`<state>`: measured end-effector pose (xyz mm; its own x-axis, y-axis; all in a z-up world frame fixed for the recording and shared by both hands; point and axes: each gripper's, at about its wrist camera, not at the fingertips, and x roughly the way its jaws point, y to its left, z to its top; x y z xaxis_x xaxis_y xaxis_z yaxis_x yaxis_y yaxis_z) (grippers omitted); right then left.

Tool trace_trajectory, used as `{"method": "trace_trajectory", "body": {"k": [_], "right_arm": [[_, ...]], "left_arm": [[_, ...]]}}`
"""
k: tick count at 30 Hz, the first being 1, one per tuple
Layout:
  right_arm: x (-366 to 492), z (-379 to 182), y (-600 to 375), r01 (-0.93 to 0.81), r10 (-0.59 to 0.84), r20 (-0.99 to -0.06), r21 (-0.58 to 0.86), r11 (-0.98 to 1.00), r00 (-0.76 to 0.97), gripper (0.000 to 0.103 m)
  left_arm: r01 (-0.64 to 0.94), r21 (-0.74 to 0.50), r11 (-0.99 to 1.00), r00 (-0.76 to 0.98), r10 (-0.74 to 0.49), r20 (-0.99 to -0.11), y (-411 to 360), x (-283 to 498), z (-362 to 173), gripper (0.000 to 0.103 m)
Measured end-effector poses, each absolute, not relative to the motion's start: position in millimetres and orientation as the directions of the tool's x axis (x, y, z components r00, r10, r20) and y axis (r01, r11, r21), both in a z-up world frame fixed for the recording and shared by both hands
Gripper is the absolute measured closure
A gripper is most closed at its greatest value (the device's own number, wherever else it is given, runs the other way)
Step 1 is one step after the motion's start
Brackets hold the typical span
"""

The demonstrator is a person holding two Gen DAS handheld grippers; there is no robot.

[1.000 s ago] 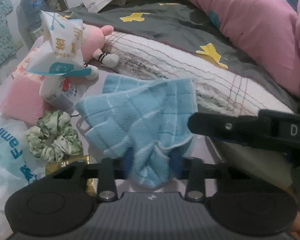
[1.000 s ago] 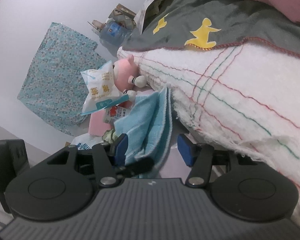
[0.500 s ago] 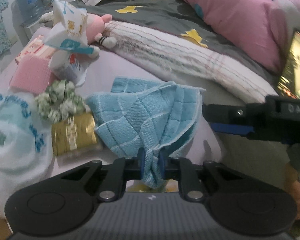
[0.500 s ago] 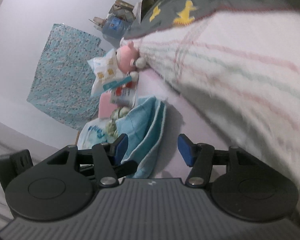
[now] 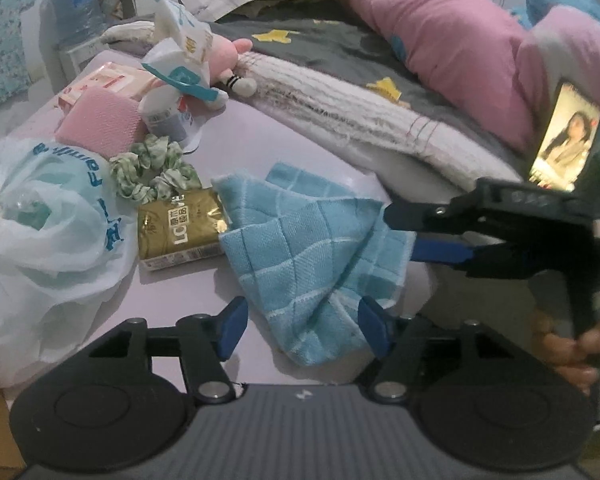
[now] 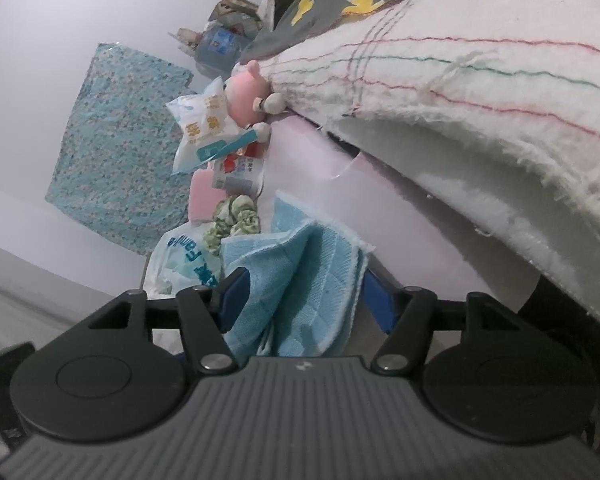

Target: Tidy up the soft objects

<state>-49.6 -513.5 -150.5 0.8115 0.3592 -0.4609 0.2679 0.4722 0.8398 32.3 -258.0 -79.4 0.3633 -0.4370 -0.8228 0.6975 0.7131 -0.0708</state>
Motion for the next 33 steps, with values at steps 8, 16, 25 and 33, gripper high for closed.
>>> {"method": "trace_trajectory", "body": {"k": [8,16,25,33], "right_arm": [[-50.2,-164.7,-521.8,0.294,0.382,-0.43,0.884,0.364,0.818,0.041],[-35.3,-153.6,-511.8,0.278,0.36,-0.437,0.866,0.416,0.824,0.041],[-21.2,-145.3,-494.6,0.257,0.344,-0.453,0.835,0.486,0.822,0.072],[-16.6,-123.4,-480.8,0.051,0.451,-0.343,0.838,0.543,0.824,0.082]], "left_arm": [[0.619,-0.192,0.762,0.37,-0.499,-0.784,-241.5,49.1,-71.0,0.037],[0.566,-0.122,0.816,0.389,-0.395,-0.832,-257.3,70.6,-101.3,0.04],[0.572,-0.122,0.811,0.374,-0.39,-0.841,-257.5,69.3,-113.5,0.04],[0.571,-0.147,0.807,0.366,-0.411,-0.835,-251.2,70.8,-116.3,0.04]]}}
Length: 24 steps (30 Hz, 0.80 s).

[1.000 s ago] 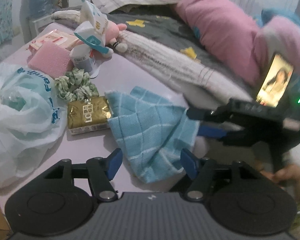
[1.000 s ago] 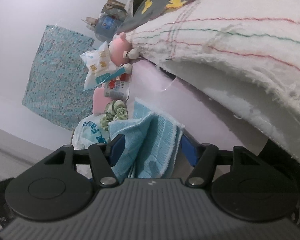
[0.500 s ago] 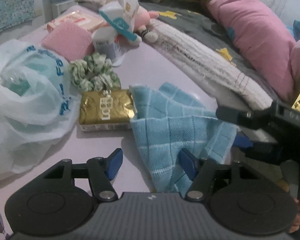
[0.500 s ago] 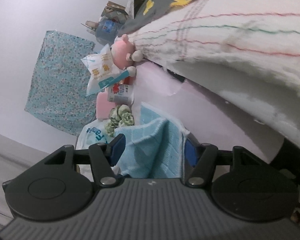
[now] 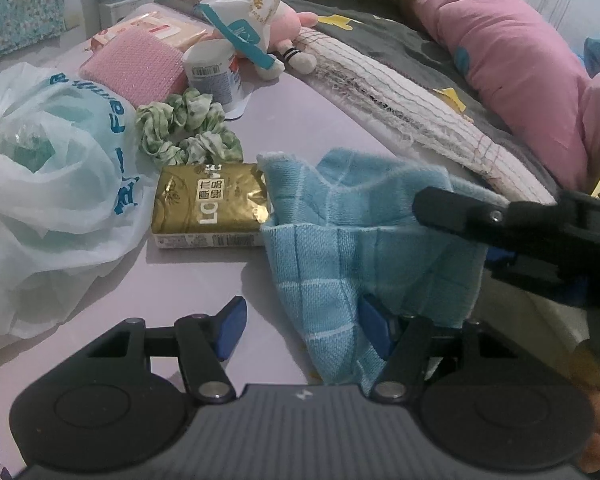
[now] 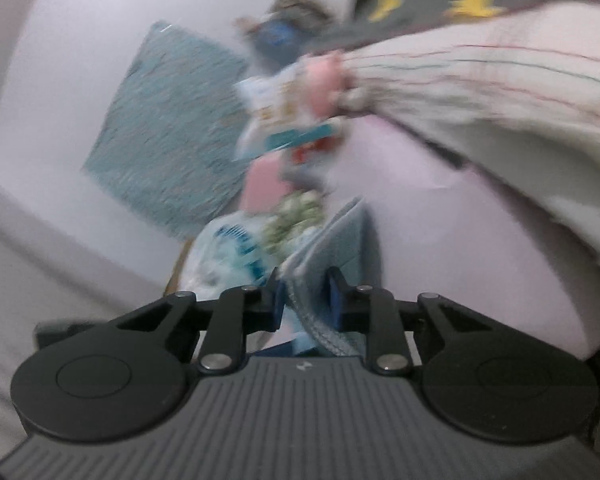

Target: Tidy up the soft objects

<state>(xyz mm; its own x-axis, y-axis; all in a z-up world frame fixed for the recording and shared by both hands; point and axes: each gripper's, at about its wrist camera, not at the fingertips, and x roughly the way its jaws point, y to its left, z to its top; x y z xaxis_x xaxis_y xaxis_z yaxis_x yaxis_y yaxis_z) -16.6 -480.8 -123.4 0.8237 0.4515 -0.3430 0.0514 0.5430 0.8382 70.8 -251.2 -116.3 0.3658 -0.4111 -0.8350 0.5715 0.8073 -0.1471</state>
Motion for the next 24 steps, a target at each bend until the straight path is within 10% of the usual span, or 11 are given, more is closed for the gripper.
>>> {"method": "trace_trajectory", "body": {"k": [24], "right_arm": [[14.9,-99.0,-407.4,-0.289,0.55,-0.585,0.483,0.827,0.597,0.078]], "left_arm": [[0.403,-0.434,0.806,0.357,-0.575,-0.736,-186.9,91.6,-74.1,0.034]]}}
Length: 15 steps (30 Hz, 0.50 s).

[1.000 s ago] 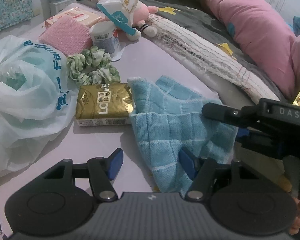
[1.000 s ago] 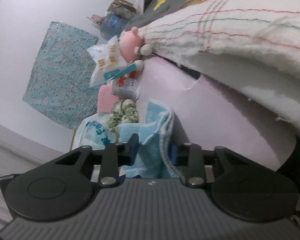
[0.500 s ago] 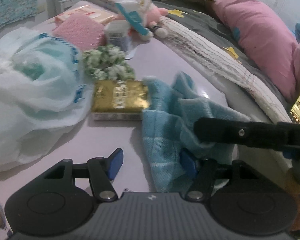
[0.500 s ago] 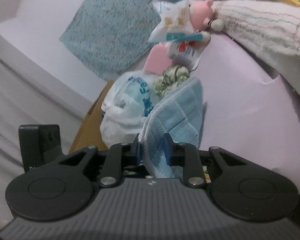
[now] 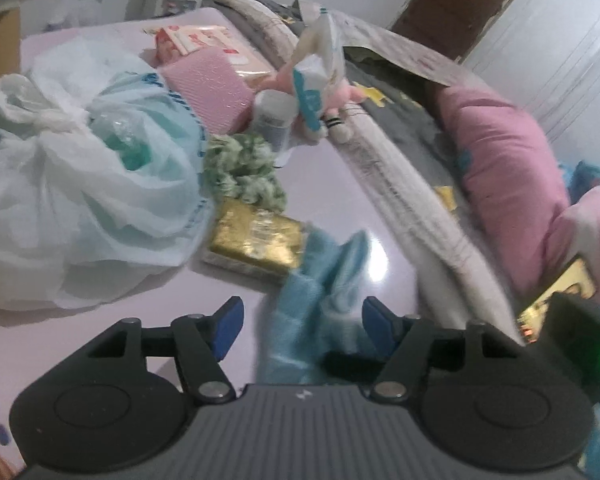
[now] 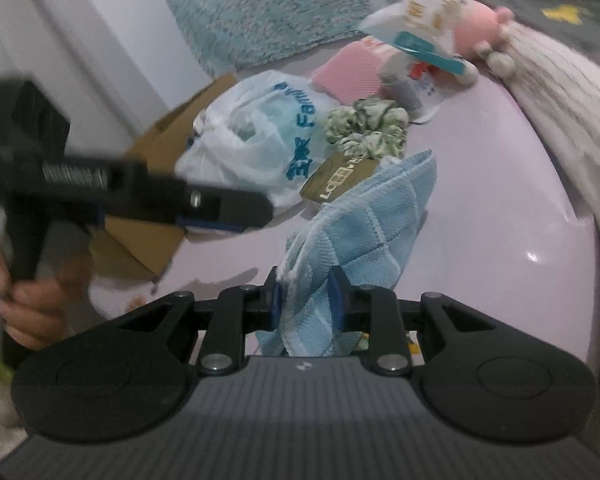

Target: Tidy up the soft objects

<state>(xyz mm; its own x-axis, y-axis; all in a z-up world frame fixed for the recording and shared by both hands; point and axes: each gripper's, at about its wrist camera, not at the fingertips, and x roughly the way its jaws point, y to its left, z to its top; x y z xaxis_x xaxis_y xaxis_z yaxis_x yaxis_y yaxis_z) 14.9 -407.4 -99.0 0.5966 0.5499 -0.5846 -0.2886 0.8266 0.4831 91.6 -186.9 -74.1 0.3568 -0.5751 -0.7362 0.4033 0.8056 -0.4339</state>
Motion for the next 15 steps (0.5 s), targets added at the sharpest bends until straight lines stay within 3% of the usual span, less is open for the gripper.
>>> {"method": "trace_trajectory", "body": {"k": [4,8,10,15], "right_arm": [[12.6,-95.7,-389.8,-0.344,0.513,-0.605,0.382,0.858,0.609,0.07],[5.8,-95.7,-374.2,-0.393,0.493,-0.604,0.3,0.869,0.626,0.05],[1.2,-94.7,-370.0,-0.409,0.486,-0.602,0.273,0.871,0.634,0.046],[-10.0,-93.6,-382.9,-0.388,0.511,-0.581,0.332,0.86,0.634,0.036]], "left_arm": [[0.408,-0.457,0.791,0.323,-0.593,-0.738,-201.7,97.6,-78.4,0.034],[0.402,-0.443,0.802,0.281,-0.568,-0.773,-214.4,107.5,-90.2,0.044],[0.389,-0.427,0.817,0.269,-0.544,-0.795,-216.1,111.6,-98.3,0.049],[0.363,-0.427,0.828,0.245,-0.527,-0.814,-210.1,117.0,-113.7,0.049]]}}
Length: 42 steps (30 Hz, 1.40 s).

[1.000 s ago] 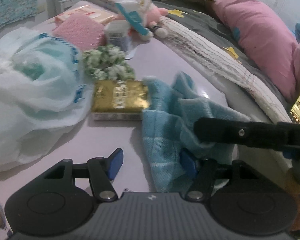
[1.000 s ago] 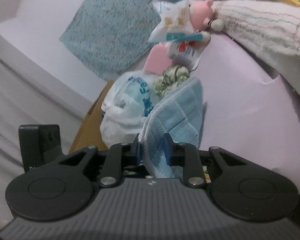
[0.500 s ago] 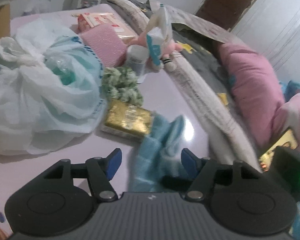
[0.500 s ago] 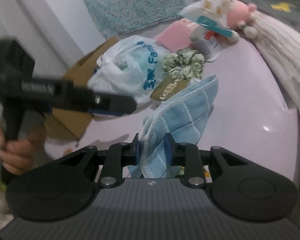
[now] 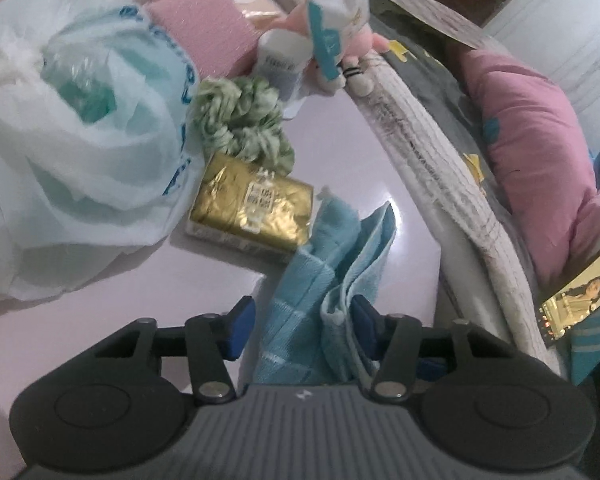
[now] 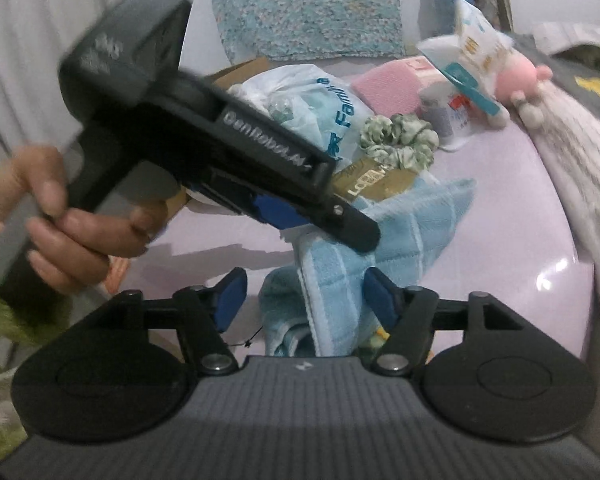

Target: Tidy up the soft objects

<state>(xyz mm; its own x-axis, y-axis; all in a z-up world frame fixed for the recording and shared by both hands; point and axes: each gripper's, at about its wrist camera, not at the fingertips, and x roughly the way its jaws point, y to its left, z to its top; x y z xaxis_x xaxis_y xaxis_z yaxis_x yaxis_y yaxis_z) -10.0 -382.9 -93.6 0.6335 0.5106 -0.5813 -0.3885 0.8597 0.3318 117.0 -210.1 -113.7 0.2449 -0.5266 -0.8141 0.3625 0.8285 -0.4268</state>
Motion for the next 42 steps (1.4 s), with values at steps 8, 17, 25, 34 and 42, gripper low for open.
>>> {"method": "trace_trajectory", "body": {"k": [8,17,25,34,42], "right_arm": [[-25.2,-107.3,-440.3,-0.228,0.557,-0.502,0.574,0.787,0.662,0.036],[-12.6,-115.1,-403.0,-0.245,0.491,-0.588,0.449,0.859,0.643,0.057],[-5.0,-116.1,-396.7,-0.243,0.491,-0.583,0.453,0.858,0.647,0.061],[-13.8,-113.2,-394.8,-0.219,0.48,-0.554,0.472,0.854,0.68,0.065],[-29.2,-75.5,-384.9,-0.258,0.474,-0.505,0.439,0.861,0.722,0.065]], "left_arm": [[0.384,-0.435,0.814,0.215,-0.537,-0.816,-208.2,119.7,-115.4,0.049],[0.38,-0.474,0.794,0.143,-0.557,-0.818,-216.5,122.2,-120.3,0.049],[0.398,-0.454,0.797,0.145,-0.543,-0.827,-223.3,119.8,-122.7,0.048],[0.405,-0.465,0.787,0.164,-0.563,-0.81,-219.3,106.9,-113.3,0.073],[0.423,-0.48,0.769,0.237,-0.605,-0.76,-199.3,85.1,-72.1,0.074]]}}
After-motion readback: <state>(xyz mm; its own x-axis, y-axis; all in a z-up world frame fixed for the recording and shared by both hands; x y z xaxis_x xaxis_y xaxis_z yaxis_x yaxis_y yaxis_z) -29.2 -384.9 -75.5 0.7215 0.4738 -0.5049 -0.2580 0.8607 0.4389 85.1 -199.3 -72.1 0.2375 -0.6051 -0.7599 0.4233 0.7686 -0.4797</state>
